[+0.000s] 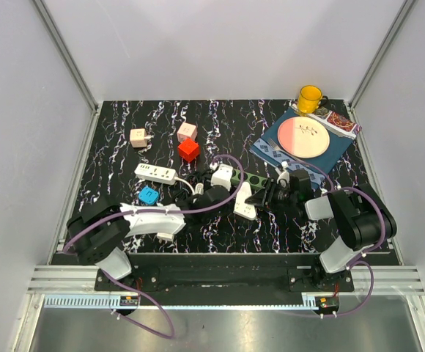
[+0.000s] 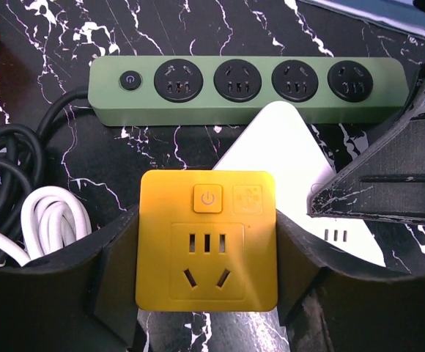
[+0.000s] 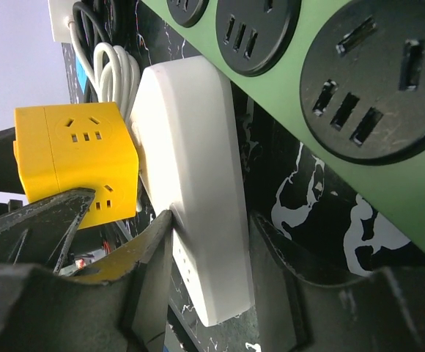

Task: Insert the plug
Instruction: Insert the plug into the socket.

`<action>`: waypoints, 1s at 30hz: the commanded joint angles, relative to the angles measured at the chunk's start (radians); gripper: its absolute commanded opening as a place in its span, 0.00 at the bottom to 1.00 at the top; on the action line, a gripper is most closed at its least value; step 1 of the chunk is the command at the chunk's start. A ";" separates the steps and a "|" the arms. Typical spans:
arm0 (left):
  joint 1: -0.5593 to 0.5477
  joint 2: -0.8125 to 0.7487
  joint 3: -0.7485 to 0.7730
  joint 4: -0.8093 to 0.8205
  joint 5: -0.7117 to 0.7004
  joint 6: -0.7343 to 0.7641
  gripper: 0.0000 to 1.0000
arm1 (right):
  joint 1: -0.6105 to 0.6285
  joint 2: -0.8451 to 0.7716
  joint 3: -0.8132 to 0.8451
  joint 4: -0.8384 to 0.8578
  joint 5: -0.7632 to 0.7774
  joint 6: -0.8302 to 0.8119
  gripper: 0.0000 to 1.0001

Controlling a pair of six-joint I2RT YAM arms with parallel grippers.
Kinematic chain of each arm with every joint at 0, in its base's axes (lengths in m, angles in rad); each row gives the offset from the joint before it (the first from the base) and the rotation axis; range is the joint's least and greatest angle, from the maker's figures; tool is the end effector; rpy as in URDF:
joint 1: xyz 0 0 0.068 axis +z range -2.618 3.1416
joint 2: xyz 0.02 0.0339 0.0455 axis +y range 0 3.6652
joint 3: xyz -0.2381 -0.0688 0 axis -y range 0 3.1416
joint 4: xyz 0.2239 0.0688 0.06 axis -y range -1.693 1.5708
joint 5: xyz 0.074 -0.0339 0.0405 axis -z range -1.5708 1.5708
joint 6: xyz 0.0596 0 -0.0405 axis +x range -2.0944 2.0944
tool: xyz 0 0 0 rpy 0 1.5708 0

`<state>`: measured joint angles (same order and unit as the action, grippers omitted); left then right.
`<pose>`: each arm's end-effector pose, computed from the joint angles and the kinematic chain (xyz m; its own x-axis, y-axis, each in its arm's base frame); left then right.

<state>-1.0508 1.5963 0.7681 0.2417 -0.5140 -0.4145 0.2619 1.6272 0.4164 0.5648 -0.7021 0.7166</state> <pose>0.1877 -0.2688 0.1575 -0.4741 0.1223 -0.8719 0.3947 0.9147 -0.0864 0.2449 0.1055 0.0909 -0.8955 0.2791 -0.3467 -0.1427 0.5578 0.8176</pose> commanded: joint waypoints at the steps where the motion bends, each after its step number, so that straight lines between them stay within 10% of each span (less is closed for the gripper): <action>1: -0.014 0.096 -0.111 -0.052 0.040 -0.098 0.00 | 0.022 0.014 -0.016 0.015 -0.053 0.073 0.00; 30: -0.092 0.083 -0.187 0.122 0.054 -0.265 0.00 | -0.024 -0.199 -0.079 -0.100 -0.004 0.072 0.01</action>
<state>-1.1213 1.5799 0.6304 0.4808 -0.5953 -0.5385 0.2306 1.4559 0.3515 0.4469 -0.6685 0.7525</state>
